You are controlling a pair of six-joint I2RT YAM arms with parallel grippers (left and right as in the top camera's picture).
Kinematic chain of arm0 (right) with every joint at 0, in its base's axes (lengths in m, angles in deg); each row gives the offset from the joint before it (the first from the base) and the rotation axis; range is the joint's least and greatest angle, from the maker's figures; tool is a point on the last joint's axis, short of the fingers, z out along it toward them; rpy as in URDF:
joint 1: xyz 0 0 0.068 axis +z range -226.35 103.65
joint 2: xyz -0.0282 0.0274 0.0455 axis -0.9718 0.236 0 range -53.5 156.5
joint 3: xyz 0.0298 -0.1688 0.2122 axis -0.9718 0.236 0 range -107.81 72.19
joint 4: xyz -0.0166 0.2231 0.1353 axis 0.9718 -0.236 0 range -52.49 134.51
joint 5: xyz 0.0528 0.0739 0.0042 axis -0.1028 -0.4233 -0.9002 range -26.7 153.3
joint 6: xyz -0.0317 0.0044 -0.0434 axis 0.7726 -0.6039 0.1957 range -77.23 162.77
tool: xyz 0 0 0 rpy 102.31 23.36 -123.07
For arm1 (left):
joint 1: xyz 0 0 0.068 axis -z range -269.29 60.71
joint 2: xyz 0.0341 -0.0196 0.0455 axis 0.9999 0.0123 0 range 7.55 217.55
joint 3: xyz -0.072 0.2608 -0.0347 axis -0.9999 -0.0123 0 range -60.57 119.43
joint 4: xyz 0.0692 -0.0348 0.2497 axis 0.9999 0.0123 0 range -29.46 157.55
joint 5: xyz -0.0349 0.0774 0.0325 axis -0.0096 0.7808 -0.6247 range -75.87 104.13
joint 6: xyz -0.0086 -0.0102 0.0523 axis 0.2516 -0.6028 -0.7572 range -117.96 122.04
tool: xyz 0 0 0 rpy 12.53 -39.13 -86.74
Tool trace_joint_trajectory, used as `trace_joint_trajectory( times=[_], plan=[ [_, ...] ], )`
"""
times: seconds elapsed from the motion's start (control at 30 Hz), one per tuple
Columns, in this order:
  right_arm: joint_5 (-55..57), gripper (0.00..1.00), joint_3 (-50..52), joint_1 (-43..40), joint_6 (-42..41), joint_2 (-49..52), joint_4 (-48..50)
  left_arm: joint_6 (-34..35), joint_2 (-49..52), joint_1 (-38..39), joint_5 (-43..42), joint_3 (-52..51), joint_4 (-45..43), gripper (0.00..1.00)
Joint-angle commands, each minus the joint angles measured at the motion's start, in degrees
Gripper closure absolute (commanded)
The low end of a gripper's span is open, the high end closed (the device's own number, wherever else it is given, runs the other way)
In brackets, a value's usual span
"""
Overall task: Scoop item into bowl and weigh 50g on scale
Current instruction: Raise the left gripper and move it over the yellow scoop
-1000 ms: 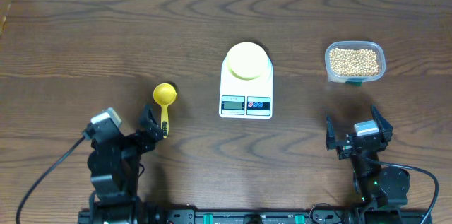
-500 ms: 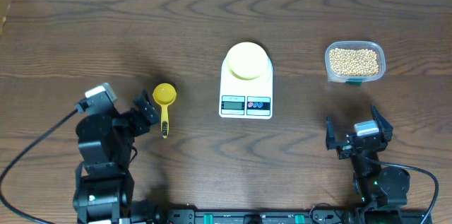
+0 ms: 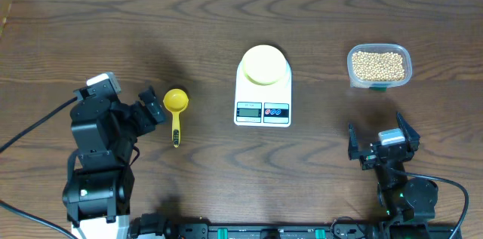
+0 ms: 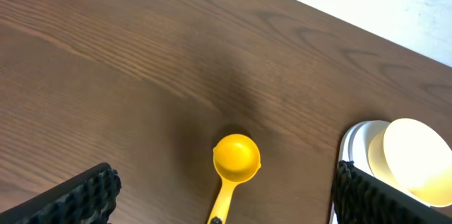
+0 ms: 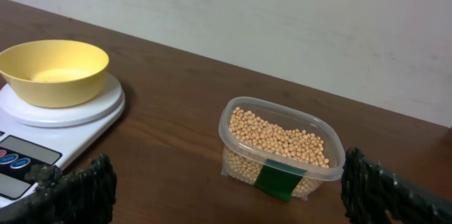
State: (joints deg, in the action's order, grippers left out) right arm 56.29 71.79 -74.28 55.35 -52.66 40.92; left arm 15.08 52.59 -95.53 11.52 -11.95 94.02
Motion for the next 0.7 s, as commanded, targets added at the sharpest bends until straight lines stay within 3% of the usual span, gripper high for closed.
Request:
trace_joint_trajectory(
  times=[0.0,0.67],
  plan=[
    [0.24,0.01,0.09,0.44,0.33,-0.52,-0.24,-1.64,1.01,-0.24,0.59,2.78,0.83,0.03],
    [0.24,0.01,0.09,0.44,0.33,-0.52,-0.24,-4.44,9.14,-0.24,0.55,10.40,9.73,0.03]
  ],
)
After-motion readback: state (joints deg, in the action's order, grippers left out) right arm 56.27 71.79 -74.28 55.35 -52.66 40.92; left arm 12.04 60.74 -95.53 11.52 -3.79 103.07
